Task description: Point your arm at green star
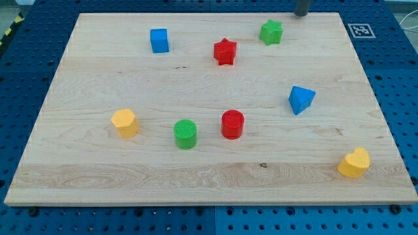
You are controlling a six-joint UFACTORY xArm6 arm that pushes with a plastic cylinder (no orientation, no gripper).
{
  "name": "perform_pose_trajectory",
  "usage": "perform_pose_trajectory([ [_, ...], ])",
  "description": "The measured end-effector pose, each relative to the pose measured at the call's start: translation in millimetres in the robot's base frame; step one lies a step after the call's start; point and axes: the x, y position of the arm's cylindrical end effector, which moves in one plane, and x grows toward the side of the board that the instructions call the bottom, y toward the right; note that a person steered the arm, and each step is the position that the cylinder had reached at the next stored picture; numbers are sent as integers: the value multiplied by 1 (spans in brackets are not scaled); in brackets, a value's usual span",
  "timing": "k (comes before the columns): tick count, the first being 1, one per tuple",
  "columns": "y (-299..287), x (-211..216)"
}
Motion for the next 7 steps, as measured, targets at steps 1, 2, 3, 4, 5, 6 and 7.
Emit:
perform_pose_trajectory([
  [1,-11,1],
  [2,-23,1],
  [3,-41,1],
  [4,-55,1],
  [5,-62,5],
  [6,-63,10],
  [7,-66,16],
])
